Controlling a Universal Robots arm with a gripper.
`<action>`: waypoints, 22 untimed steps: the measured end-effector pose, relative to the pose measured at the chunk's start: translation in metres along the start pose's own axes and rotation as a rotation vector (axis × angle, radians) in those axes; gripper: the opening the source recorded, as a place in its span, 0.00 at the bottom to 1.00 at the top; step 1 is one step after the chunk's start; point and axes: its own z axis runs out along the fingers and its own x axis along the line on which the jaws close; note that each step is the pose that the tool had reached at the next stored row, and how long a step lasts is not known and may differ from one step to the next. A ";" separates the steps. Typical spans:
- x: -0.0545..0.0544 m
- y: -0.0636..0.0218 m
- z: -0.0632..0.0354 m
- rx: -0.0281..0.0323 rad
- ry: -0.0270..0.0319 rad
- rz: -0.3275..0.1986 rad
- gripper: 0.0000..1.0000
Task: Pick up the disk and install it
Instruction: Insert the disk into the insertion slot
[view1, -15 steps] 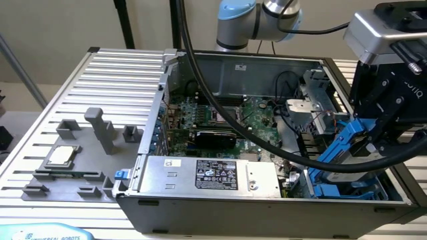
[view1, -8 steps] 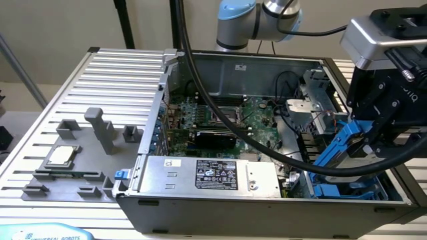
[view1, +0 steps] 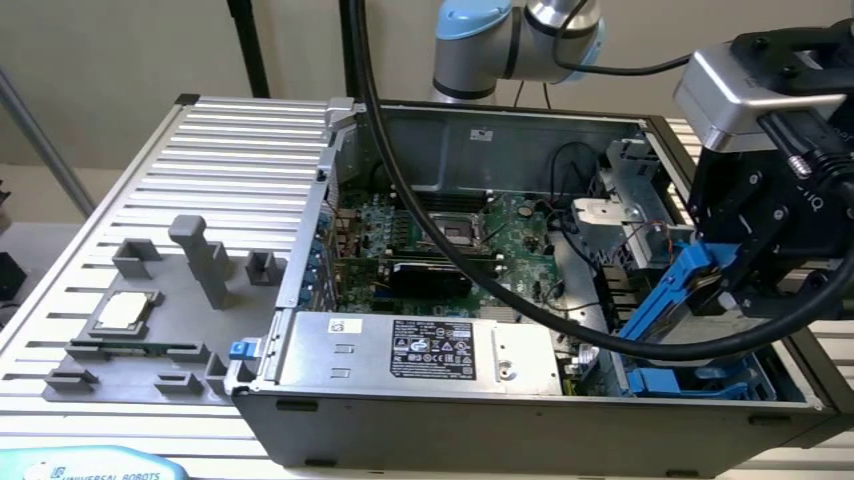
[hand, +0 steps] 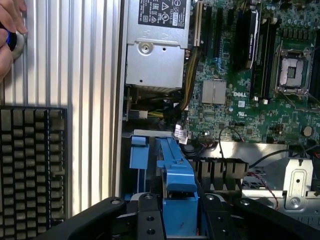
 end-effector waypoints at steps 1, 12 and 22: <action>0.000 0.0000 0.0002 0.0000 -0.0003 0.000 0.33; 0.000 -0.0006 0.0004 -0.0001 -0.0004 0.000 0.53; 0.000 -0.0091 0.0007 -0.0002 -0.0014 0.000 0.53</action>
